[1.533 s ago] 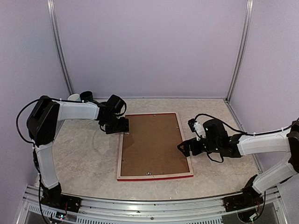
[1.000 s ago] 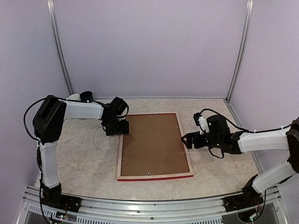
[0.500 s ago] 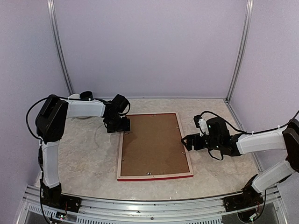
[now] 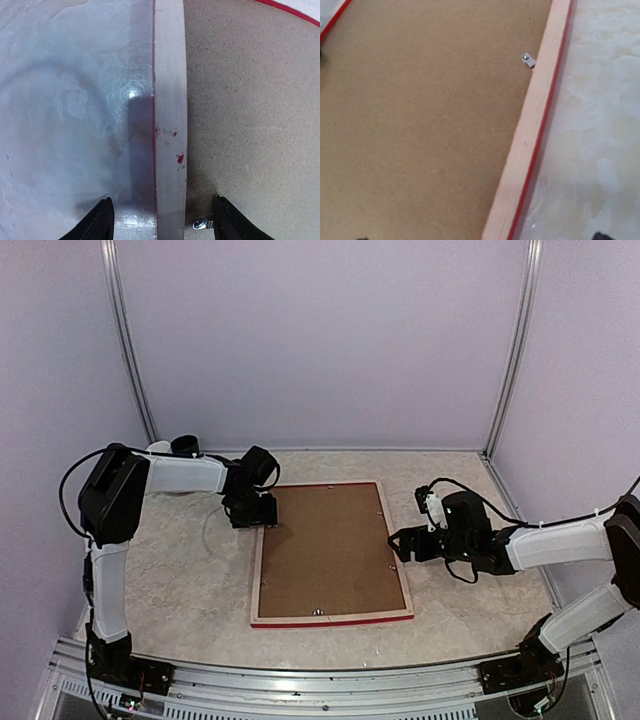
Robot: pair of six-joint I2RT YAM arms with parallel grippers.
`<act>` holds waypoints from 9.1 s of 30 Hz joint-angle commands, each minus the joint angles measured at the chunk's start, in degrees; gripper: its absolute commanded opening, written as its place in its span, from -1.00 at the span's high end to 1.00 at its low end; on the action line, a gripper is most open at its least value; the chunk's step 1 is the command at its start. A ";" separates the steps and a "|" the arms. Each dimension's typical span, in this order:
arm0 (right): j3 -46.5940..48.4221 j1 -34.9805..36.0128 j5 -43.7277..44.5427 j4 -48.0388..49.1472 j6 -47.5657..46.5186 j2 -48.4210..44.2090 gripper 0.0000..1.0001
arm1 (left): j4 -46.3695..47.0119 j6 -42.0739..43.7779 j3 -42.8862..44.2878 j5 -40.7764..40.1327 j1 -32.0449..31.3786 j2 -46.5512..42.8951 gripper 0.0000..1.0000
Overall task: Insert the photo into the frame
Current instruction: Press the fastener onto the backboard, then rotate the photo frame at the center of the board.
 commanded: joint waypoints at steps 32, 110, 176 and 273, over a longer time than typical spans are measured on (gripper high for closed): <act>0.68 -0.27 0.55 0.51 -0.36 1.39 -0.92 | -0.19 2.60 -3.48 4.66 -0.27 -1.93 -0.17; 2.59 -2.46 -3.44 -0.96 1.20 6.58 -0.98 | 9.66 -2.65 -20.48 8.31 0.43 -17.14 -0.97; 16.27 -4.21 3.09 -29.60 1.48 -9.48 -0.98 | 12.74 -17.89 -29.11 -2.94 -8.18 -37.21 -0.98; 10.32 -17.79 -21.19 -21.55 -8.58 0.23 -0.98 | 38.35 -25.36 -46.64 3.92 -7.61 -28.34 -0.98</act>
